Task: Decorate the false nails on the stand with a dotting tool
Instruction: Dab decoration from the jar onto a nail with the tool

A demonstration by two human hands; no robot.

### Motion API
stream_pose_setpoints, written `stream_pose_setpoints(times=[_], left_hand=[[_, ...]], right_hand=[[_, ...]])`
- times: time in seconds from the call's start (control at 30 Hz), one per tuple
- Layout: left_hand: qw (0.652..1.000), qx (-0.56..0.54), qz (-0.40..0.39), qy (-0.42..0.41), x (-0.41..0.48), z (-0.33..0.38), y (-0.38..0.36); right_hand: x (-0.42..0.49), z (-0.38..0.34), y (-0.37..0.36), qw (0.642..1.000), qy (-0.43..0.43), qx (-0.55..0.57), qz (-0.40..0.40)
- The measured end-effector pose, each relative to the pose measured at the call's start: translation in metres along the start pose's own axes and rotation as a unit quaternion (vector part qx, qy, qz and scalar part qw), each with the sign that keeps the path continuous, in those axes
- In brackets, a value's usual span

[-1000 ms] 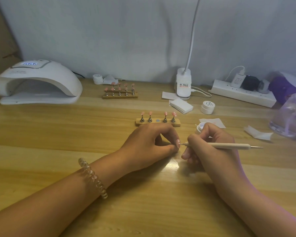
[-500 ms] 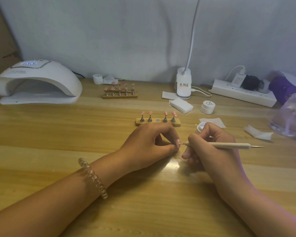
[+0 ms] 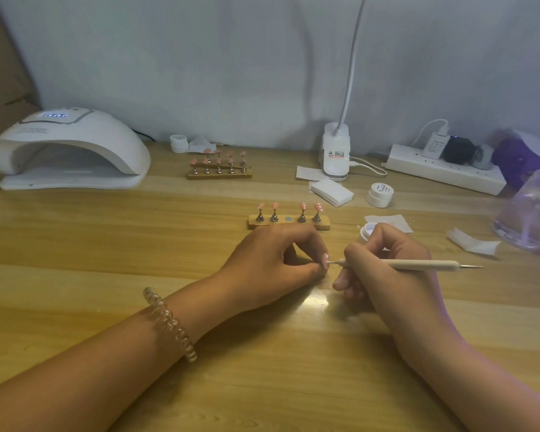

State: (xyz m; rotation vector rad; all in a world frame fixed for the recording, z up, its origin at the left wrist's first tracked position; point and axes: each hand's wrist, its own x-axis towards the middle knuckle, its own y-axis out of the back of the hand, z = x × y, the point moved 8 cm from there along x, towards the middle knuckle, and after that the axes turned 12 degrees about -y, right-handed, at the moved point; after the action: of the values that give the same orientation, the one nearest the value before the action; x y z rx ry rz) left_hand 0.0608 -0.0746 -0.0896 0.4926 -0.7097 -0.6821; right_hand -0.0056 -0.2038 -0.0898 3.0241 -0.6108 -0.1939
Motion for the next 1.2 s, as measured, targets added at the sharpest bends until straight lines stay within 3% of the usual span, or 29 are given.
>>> stream_pose_setpoints(times=[0.37, 0.6, 0.83, 1.2], left_hand=[[1.000, -0.003, 0.002, 0.001, 0.000, 0.000, 0.000], [1.000, -0.009, 0.001, 0.012, -0.001, -0.001, 0.001], [1.000, -0.004, -0.001, 0.014, -0.001, -0.001, 0.001], [1.000, -0.012, -0.004, 0.020, -0.001, -0.002, 0.000]], right_hand=[[0.000, 0.001, 0.002, 1.000, 0.010, 0.020, 0.004], [0.001, -0.018, 0.037, 0.981, 0.128, 0.074, 0.126], [0.019, -0.022, 0.068, 0.955, 0.152, -0.127, 0.220], [0.031, -0.012, 0.063, 0.944, 0.130, -0.223, 0.208]])
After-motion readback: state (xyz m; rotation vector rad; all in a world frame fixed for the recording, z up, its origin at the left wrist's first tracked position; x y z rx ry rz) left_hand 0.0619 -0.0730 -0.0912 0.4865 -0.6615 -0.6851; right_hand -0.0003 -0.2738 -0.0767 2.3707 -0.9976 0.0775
